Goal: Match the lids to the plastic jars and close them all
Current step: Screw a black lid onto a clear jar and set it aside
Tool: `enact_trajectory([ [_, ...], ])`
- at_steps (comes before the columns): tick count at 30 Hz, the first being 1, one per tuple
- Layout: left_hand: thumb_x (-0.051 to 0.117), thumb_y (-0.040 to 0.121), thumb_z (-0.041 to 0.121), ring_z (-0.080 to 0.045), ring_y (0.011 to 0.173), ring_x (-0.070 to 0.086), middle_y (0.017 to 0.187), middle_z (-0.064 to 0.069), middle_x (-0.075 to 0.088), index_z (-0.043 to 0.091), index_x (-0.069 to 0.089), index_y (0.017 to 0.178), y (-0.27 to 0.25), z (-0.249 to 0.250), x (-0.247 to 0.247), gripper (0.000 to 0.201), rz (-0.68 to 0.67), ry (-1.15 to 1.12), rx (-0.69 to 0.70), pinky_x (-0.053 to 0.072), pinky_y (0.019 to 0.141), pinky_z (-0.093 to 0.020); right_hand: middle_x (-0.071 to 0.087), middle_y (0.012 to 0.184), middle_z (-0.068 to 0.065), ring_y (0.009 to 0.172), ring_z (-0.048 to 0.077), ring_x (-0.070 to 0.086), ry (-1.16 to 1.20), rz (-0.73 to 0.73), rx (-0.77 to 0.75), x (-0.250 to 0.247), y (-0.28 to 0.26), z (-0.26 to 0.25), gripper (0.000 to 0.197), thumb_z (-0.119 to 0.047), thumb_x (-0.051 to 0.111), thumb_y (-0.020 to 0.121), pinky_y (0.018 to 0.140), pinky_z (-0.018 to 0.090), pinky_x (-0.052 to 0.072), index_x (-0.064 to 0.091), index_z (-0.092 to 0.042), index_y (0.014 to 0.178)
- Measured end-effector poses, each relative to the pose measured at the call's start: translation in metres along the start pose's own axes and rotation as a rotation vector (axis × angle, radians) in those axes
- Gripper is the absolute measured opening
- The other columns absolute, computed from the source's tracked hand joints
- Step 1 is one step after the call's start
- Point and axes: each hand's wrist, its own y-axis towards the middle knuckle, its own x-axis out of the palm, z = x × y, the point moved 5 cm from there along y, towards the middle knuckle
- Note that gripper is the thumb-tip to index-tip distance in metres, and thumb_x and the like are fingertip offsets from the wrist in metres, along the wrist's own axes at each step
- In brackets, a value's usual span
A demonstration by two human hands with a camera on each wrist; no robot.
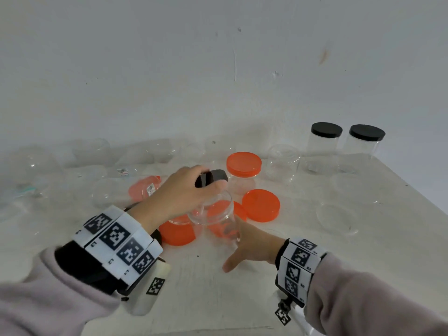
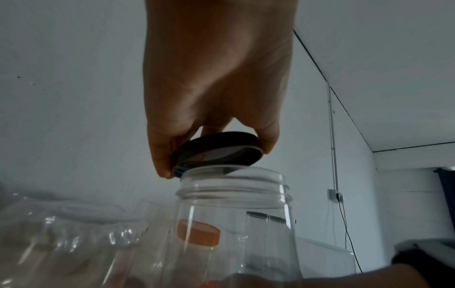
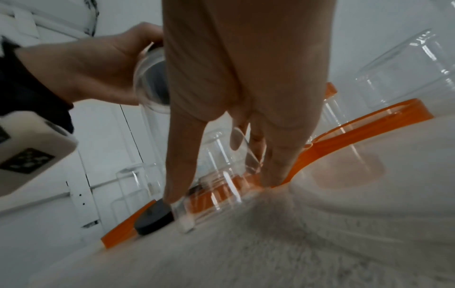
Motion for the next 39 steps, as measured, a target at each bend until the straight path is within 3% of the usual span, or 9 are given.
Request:
enact_trajectory([
  [4,0.057,0.08,0.065,-0.013,0.1,0.055,0.109,0.004,0.056,0.026,0.055,0.12,-0.01,-0.004,0.008,0.056,-0.05,-0.033,0.03,0.041,0.075,-0.021,0.05,0.118,-0.018,0.117,0.009,0.045,-0.058,0.02,-0.003,-0.005,0.006,0.002,0.093,-0.013,0.089,0.063,0.09,0.018,0.038,0.037,-0.023,0.139],
  [7,0.059,0.081,0.06,-0.014,0.109,0.05,0.118,0.002,0.052,0.023,0.051,0.129,-0.014,-0.007,0.015,0.061,-0.069,-0.012,0.041,0.039,0.084,-0.024,0.053,0.124,-0.015,0.121,0.012,0.046,-0.093,0.048,-0.01,-0.008,0.008,0.002,0.097,-0.01,0.088,0.064,0.099,0.024,0.04,0.035,-0.023,0.144],
  [12,0.059,0.08,0.06,-0.011,0.113,0.043,0.124,0.005,0.048,0.025,0.047,0.132,-0.017,-0.007,0.023,0.063,-0.068,-0.016,0.053,0.033,0.085,-0.021,0.04,0.144,-0.011,0.132,0.012,0.038,-0.039,0.006,-0.045,-0.011,0.006,-0.005,0.113,-0.016,0.089,0.064,0.112,0.035,0.033,0.018,-0.03,0.151],
  [17,0.063,0.079,0.057,-0.005,0.113,0.038,0.126,0.011,0.043,0.028,0.044,0.135,-0.017,-0.005,0.023,0.066,-0.051,-0.028,0.066,0.029,0.076,-0.008,0.044,0.135,-0.023,0.128,0.004,0.04,0.14,0.085,-0.126,-0.02,0.002,-0.018,0.112,-0.026,0.091,0.06,0.107,0.03,0.034,0.021,-0.041,0.147],
  [24,0.067,0.077,0.055,0.002,0.116,0.025,0.139,0.011,0.034,0.023,0.033,0.144,-0.019,0.003,0.03,0.082,-0.06,0.033,0.106,0.024,0.09,-0.016,0.045,0.13,-0.028,0.123,0.001,0.042,0.145,0.104,-0.156,-0.017,0.002,-0.017,0.101,-0.031,0.089,0.062,0.1,0.025,0.035,0.023,-0.052,0.135],
  [30,0.066,0.076,0.057,-0.005,0.129,0.026,0.146,0.009,0.03,0.022,0.029,0.146,-0.021,0.002,0.03,0.087,-0.077,0.046,0.083,0.024,0.093,-0.018,0.045,0.126,-0.033,0.115,-0.012,0.041,0.138,0.09,-0.165,-0.017,0.003,-0.017,0.099,-0.029,0.088,0.065,0.091,0.017,0.035,0.023,-0.053,0.135],
  [34,0.066,0.074,0.061,-0.009,0.139,0.021,0.154,0.008,0.022,0.023,0.017,0.151,-0.022,-0.002,0.03,0.099,-0.099,0.028,0.056,0.024,0.101,-0.022,0.04,0.122,-0.038,0.116,-0.007,0.04,0.073,0.074,-0.128,-0.019,0.0,-0.016,0.1,-0.032,0.088,0.065,0.087,0.014,0.035,0.018,-0.055,0.133],
  [37,0.068,0.069,0.065,-0.008,0.138,0.024,0.153,0.013,0.022,0.026,0.01,0.152,-0.025,-0.01,0.025,0.108,-0.097,-0.059,0.022,0.025,0.1,-0.022,0.036,0.132,-0.032,0.13,0.002,0.033,0.028,0.026,-0.103,-0.028,-0.005,-0.017,0.11,-0.029,0.089,0.065,0.104,0.029,0.036,0.013,-0.047,0.143],
  [39,0.068,0.059,0.071,0.004,0.126,0.029,0.138,0.029,0.027,0.033,0.009,0.151,-0.03,-0.016,0.024,0.116,-0.099,-0.185,0.02,0.024,0.095,-0.014,0.029,0.148,-0.022,0.139,0.006,0.027,0.023,0.007,-0.118,-0.041,-0.012,-0.025,0.118,-0.024,0.09,0.064,0.114,0.038,0.03,0.01,-0.042,0.148],
])
